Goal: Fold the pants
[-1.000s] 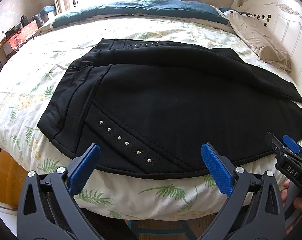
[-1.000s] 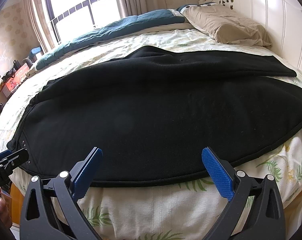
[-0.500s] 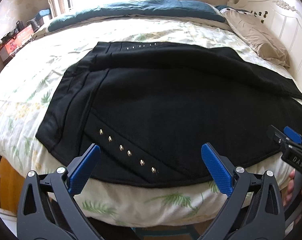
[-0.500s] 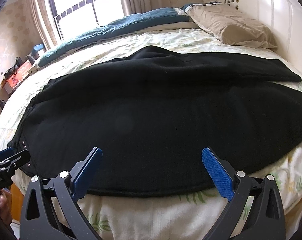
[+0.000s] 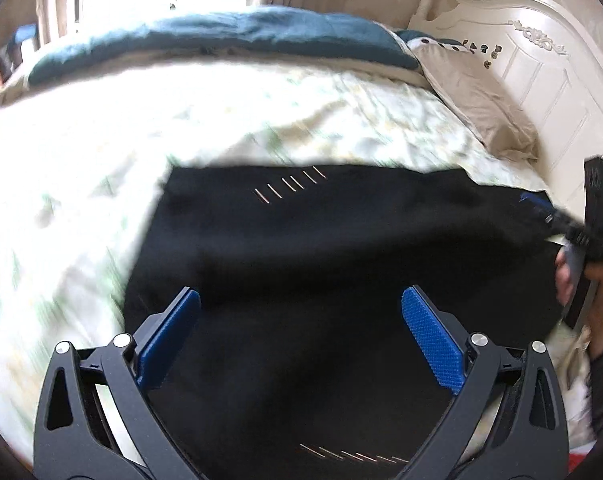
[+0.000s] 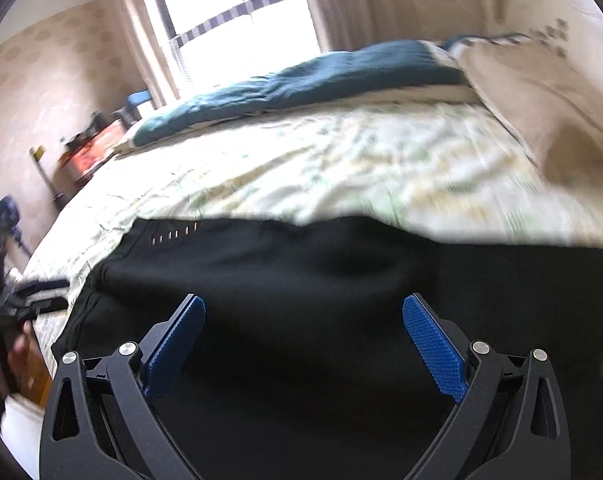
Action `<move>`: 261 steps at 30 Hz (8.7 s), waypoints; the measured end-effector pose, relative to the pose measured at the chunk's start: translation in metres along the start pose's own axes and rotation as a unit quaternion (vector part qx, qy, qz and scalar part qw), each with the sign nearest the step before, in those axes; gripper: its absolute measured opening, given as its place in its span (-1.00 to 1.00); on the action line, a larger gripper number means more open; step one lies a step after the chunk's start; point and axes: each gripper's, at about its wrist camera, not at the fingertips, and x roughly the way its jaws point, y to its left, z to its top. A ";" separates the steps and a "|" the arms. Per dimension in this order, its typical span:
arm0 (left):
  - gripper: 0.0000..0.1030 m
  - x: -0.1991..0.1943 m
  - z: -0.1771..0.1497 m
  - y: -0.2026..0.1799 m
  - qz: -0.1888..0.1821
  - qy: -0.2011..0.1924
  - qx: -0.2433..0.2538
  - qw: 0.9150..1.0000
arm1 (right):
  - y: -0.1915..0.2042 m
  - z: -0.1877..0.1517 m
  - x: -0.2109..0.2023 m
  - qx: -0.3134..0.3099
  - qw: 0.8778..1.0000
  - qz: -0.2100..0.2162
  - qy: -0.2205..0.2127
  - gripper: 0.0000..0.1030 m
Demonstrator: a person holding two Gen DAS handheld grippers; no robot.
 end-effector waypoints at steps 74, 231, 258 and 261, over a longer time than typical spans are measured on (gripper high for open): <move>0.33 -0.033 -0.119 0.079 -0.121 -0.022 -0.289 0.949 | 0.033 -0.158 -0.048 0.186 0.968 0.166 0.015 0.29; 0.95 0.012 -0.096 0.000 0.072 -0.047 -0.196 0.977 | -0.362 -0.162 -0.178 0.537 0.826 -0.080 -0.150 -0.88; 0.95 0.012 -0.100 0.003 0.064 -0.056 -0.204 0.975 | -0.238 -0.185 -0.145 0.536 0.832 0.057 -0.131 0.05; 0.95 0.011 -0.100 0.003 0.066 -0.056 -0.201 0.976 | -0.238 -0.178 -0.140 0.526 0.834 0.059 -0.154 0.07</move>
